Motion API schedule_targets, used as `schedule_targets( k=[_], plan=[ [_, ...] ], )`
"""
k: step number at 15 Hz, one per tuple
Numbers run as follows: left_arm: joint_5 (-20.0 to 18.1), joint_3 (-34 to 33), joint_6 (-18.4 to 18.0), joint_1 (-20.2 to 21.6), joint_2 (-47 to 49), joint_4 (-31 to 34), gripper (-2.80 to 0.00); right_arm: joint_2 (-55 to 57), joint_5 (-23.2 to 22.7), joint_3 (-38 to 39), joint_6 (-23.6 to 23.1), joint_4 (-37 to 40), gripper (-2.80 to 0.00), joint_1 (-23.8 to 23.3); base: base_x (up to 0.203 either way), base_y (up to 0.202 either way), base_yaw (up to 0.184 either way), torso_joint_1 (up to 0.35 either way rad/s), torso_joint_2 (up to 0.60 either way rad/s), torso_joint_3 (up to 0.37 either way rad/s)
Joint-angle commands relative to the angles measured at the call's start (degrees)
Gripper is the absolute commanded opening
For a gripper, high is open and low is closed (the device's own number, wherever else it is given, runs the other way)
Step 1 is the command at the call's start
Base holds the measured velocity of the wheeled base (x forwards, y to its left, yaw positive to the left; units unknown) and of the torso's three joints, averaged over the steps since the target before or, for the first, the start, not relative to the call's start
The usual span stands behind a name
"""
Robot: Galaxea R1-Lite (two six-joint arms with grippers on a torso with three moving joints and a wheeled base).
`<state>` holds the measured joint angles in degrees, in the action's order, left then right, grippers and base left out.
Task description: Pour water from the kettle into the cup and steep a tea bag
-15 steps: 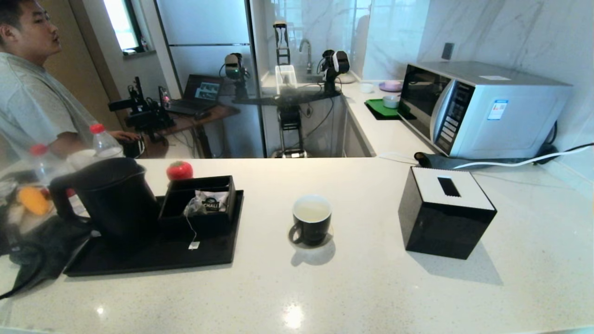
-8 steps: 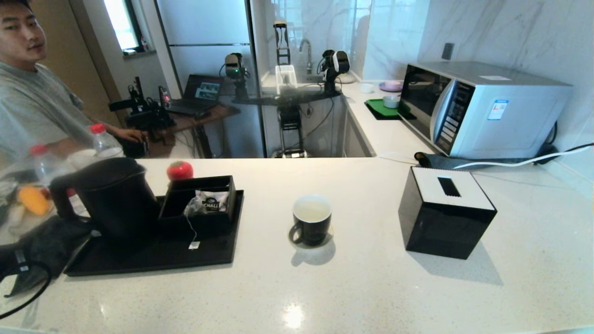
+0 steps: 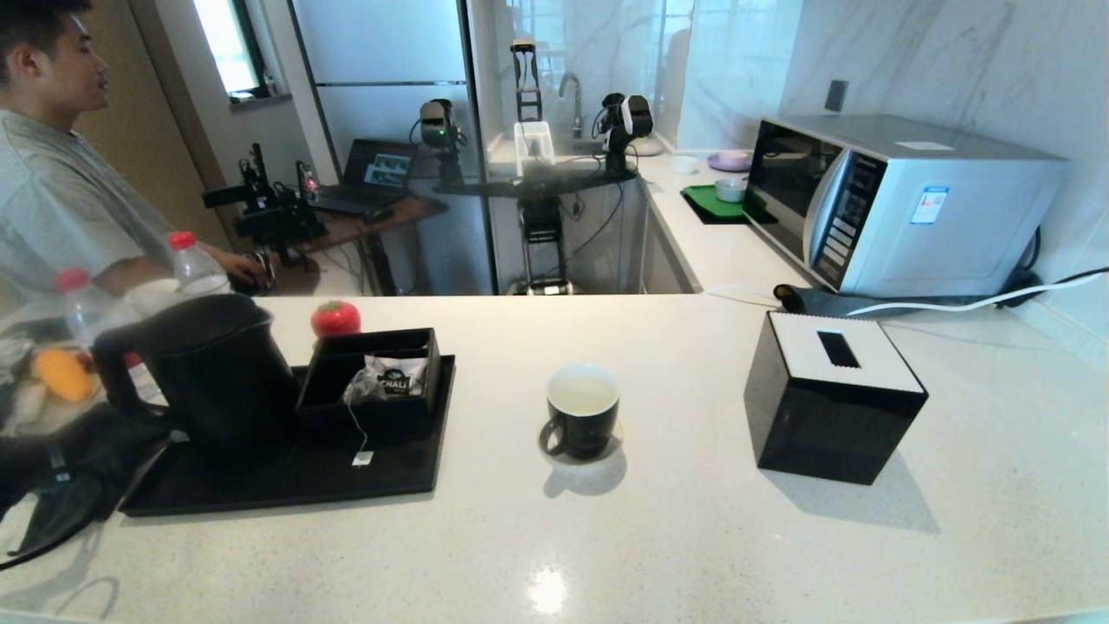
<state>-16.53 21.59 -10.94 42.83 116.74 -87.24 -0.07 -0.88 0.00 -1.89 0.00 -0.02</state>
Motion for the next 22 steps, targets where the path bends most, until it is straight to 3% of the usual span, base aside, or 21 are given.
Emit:
schedule_targets(
  k=[1, 10, 17, 19, 22],
  plan=[
    [-0.21, 1.85, -0.1, -0.18, 2.39, -2.72, 0.0, 0.07, 0.0, 0.0, -0.04, 0.0, -2.8, 0.02, 0.0, 0.0, 0.0, 0.0, 0.0, 0.0],
    [-3.86, 10.54, -0.13, -0.78, 8.66, -2.72, 0.0, 0.07, 0.0, 0.0, -0.04, 0.0, -2.8, 0.02, 0.0, 0.0, 0.0, 0.0, 0.0, 0.0],
    [-4.39, 11.37, 0.12, -1.6, 9.56, -2.72, 0.0, 0.07, 0.0, 0.0, -0.04, 0.0, -2.8, 0.02, 0.0, 0.0, 0.0, 0.0, 0.0, 0.0],
    [-7.48, 11.45, 0.13, -1.6, 9.48, -2.72, 0.0, 0.07, 0.0, 0.0, -0.04, 0.0, -2.8, 0.02, 0.0, 0.0, 0.0, 0.0, 0.0, 0.0],
    [-8.04, 11.97, 0.47, -2.65, 9.9, -2.72, 0.0, 0.07, 0.0, 0.0, -0.04, 0.0, -2.8, 0.02, 0.0, 0.0, 0.0, 0.0, 0.0, 0.0]
  ],
)
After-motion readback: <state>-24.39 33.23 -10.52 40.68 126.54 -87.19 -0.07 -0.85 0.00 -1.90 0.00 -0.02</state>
